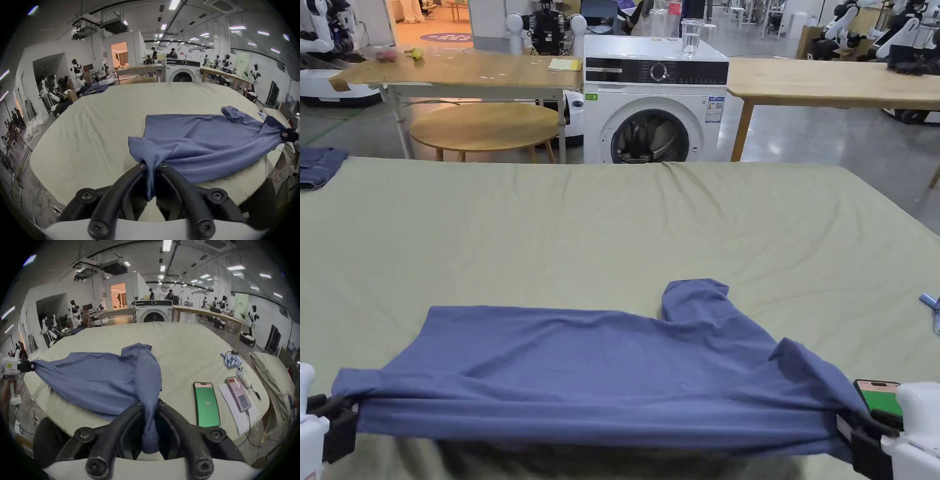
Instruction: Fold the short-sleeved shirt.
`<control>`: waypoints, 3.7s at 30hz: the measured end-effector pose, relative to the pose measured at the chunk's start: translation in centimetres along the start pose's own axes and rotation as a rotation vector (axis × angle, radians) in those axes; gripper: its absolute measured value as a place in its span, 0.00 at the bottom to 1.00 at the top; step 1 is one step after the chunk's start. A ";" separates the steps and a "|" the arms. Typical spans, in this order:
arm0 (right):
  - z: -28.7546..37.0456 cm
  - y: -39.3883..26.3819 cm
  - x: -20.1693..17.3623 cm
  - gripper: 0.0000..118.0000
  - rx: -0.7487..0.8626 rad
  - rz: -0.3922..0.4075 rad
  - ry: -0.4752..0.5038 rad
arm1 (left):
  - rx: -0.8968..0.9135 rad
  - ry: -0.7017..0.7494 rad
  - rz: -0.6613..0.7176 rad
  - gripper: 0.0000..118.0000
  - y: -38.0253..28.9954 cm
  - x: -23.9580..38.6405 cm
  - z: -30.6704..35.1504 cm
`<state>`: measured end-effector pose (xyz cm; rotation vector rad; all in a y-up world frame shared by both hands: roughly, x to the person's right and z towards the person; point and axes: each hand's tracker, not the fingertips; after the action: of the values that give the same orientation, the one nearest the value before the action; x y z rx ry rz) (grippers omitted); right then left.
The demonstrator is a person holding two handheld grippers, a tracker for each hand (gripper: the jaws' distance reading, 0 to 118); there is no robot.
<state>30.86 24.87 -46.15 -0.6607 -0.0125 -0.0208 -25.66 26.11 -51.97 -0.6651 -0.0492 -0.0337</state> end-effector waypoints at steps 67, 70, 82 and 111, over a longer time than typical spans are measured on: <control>-27.6 11.7 -1.8 0.00 -0.236 0.042 0.003 | -0.164 0.015 -0.152 0.00 11.3 2.3 -23.4; -22.6 13.3 -1.6 0.00 -0.102 0.027 0.021 | -0.091 0.006 -0.111 0.00 11.6 2.0 -20.4; -0.9 6.5 -1.5 0.00 0.123 0.078 0.087 | 0.095 -0.047 -0.114 0.00 3.3 0.7 -0.5; 2.2 3.8 -12.1 0.01 0.431 0.040 0.056 | 0.233 -0.122 -0.060 0.00 3.3 11.1 1.1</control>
<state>18.81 29.40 -46.92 -0.2296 0.0494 0.0016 -14.42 29.27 -52.51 -0.4317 -0.1884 -0.0444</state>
